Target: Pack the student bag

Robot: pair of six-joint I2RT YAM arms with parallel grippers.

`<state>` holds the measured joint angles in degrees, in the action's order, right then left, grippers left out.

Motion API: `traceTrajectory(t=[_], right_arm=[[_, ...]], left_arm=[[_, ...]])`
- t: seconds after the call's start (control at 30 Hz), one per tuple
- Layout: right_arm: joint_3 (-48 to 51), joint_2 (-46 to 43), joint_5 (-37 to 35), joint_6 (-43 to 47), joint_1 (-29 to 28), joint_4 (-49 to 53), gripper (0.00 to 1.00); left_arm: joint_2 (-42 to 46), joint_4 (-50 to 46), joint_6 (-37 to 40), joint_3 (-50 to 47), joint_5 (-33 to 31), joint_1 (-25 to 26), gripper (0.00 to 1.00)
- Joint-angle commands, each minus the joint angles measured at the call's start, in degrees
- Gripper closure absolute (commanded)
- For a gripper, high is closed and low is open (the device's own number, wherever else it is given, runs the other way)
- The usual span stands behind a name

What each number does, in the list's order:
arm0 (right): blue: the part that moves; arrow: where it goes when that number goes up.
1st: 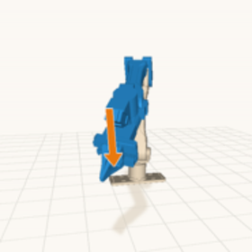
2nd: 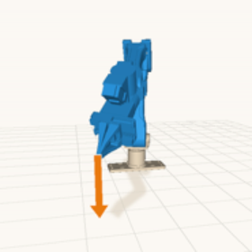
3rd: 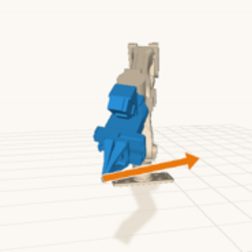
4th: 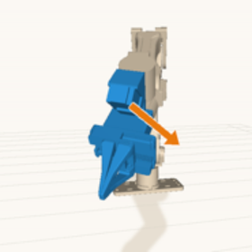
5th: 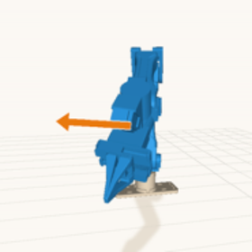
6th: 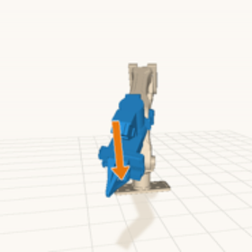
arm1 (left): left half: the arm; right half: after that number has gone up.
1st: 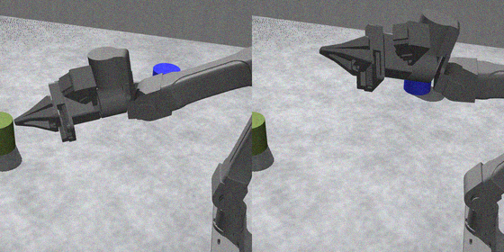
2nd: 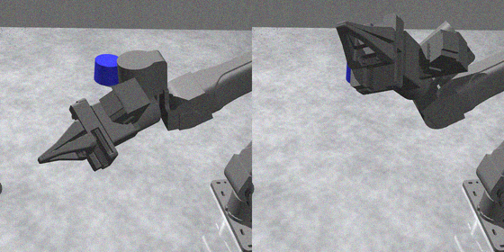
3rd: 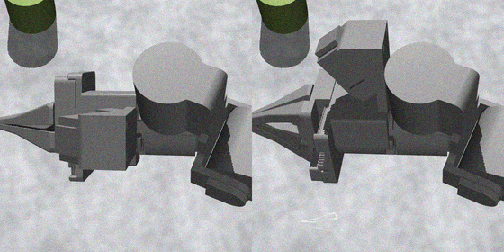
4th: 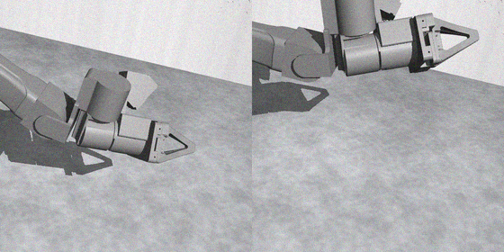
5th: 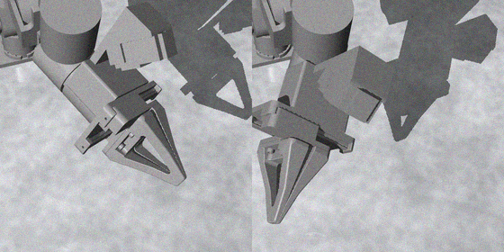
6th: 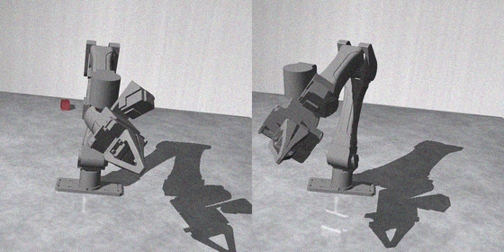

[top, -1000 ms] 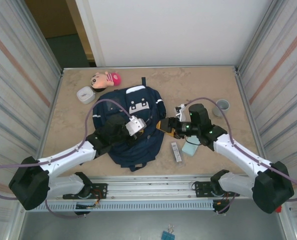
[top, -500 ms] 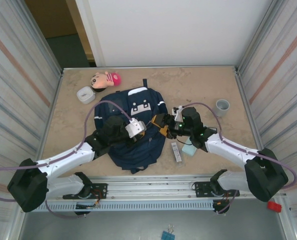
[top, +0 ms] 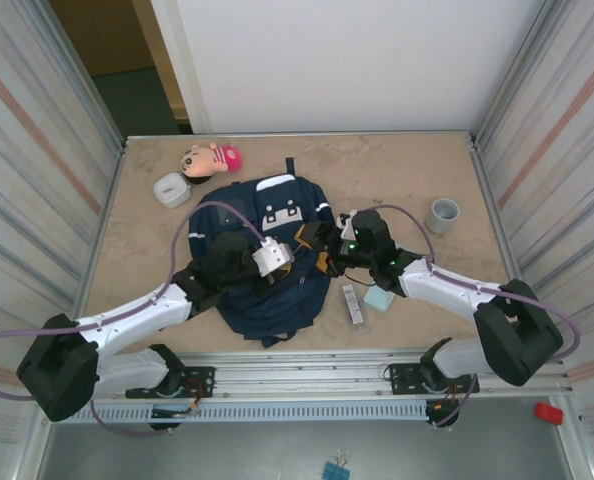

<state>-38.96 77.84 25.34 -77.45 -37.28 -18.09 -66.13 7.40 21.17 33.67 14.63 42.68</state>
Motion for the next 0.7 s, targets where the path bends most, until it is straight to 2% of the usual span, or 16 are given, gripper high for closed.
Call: traceTrajectory(t=[0.0,0.1,0.23,0.33,0.47,0.5,0.67], right_arm=[[-3.2,2.1,1.2,-0.9,-0.1,-2.5,0.16],[-3.8,3.4,1.4,-1.2,-0.4,-3.2,0.32],[-4.4,4.2,0.6,-1.1,-1.2,-2.2,0.55],[-4.4,4.4,-0.6,-1.1,-2.0,-1.9,0.69],[-4.8,3.8,-1.9,-1.1,-3.1,-2.3,0.93],[-4.9,3.6,-2.4,-1.2,-3.5,-2.1,0.96],[-4.9,2.2,-4.7,-1.7,-4.8,-1.6,0.99]], left_arm=[[0.3,4.2,0.4,1.8,4.9,0.0,0.81],[1.0,0.8,-2.3,2.7,4.2,0.4,0.63],[3.7,-4.2,-10.9,3.6,-2.6,3.2,0.46],[6.3,-10.1,-21.0,4.7,-11.0,5.6,0.42],[10.7,-20.1,-36.2,5.2,-22.0,10.0,0.4],[11.7,-22.3,-40.1,5.1,-24.3,11.4,0.4],[15.3,-28.6,-57.5,4.8,-33.4,19.8,0.4]])
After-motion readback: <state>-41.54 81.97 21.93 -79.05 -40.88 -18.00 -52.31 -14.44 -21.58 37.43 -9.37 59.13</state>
